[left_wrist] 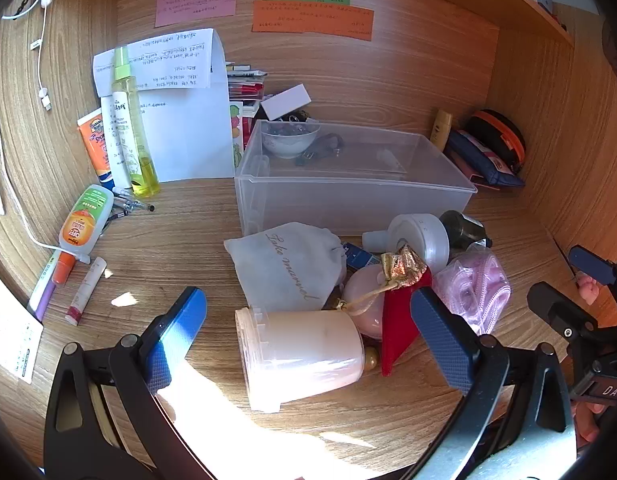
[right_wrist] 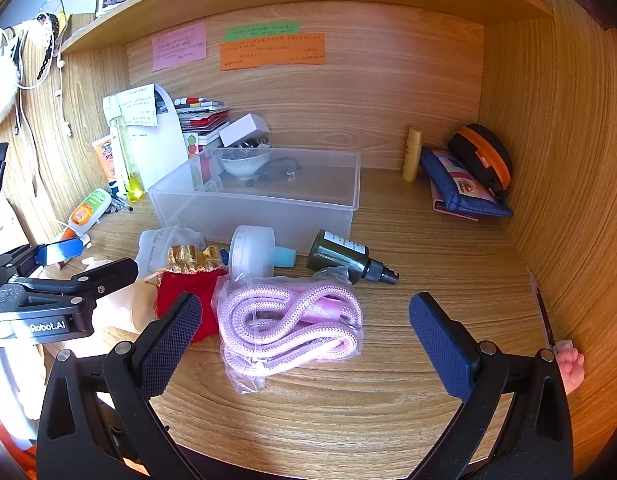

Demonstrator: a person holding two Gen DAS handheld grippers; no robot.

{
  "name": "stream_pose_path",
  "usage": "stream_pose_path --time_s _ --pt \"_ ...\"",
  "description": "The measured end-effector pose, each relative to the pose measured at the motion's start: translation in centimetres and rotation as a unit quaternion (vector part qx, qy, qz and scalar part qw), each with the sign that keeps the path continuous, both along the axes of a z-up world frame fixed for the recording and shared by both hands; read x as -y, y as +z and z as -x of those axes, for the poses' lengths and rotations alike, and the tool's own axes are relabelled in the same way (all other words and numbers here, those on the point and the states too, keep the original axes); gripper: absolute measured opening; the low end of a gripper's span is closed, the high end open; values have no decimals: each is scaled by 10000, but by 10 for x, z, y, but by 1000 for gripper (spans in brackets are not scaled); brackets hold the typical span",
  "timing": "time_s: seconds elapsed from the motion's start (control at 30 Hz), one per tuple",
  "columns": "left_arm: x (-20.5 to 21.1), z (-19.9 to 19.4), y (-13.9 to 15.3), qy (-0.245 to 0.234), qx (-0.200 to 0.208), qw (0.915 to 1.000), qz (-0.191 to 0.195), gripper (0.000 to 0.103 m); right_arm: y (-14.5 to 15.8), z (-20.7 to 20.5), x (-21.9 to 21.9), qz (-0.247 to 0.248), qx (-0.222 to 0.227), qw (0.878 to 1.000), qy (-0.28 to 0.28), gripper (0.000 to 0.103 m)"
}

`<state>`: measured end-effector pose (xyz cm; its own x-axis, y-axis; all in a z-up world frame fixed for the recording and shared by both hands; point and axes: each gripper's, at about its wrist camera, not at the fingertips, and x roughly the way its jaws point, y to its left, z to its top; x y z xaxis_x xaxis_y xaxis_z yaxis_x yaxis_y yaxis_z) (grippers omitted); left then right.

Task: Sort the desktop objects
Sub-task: 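Close the left gripper on the white plastic cup and lift it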

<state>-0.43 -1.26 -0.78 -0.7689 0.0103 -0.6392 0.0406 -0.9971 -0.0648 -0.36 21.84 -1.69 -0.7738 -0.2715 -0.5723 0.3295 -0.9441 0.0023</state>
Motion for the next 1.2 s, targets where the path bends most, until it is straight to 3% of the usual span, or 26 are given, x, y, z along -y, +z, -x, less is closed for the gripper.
stream_pose_path --time_s 0.43,0.63,1.1,1.2 --pt "15 2 4 6 -34 10000 -45 103 -7 10 -12 -16 101 9998 -143 103" --pt "34 1 -1 -12 136 9999 -63 103 -12 18 -20 19 239 9995 -191 103" --pt "22 -4 -31 -215 568 9981 -74 103 -38 33 -2 112 885 9958 228 103" --pt "19 -1 -38 -272 626 9974 -233 103 -45 36 5 54 1057 9940 273 103"
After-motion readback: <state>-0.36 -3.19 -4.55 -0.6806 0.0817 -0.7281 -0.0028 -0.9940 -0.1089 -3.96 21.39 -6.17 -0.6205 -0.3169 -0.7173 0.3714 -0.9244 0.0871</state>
